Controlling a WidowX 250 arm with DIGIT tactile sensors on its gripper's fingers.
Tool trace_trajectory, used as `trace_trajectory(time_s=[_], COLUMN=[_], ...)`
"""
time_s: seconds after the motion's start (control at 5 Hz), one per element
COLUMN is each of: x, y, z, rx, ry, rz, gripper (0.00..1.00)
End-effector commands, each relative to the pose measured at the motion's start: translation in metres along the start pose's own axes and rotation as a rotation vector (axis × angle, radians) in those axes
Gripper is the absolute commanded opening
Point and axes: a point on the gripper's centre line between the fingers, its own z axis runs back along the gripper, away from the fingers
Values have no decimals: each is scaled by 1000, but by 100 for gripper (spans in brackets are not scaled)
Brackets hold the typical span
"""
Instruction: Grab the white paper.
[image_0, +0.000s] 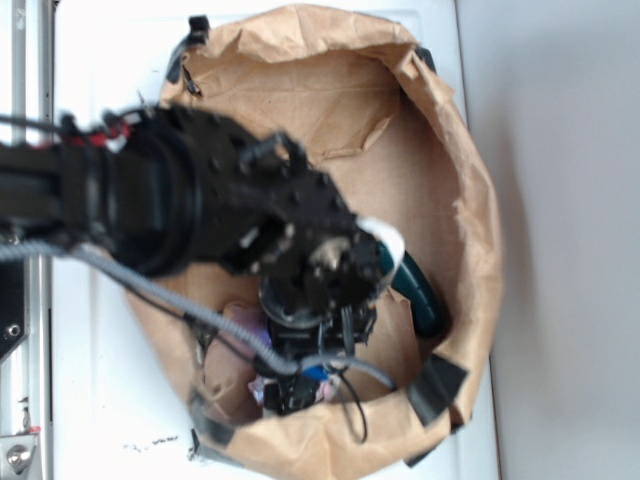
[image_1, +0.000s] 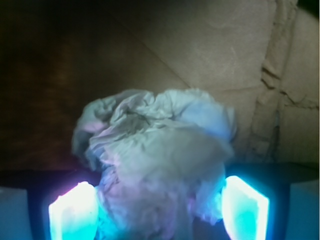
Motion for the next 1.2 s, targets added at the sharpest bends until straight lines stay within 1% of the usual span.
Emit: trace_trajectory(time_s=[0.0,0.2,0.4,0.6,0.8,1.0], x=[1,3,-30,-68,-86,-77], y=[5,11,-6,-23,-23,4], z=[-16,-9,-17,-4,47,92], rx=[32,23,30,31,-67,-155], ry=[13,-17,-61,-147,-224,-268], rz=[-32,-13,-11,17,82,130], gripper=[0,0,0,0,0,0])
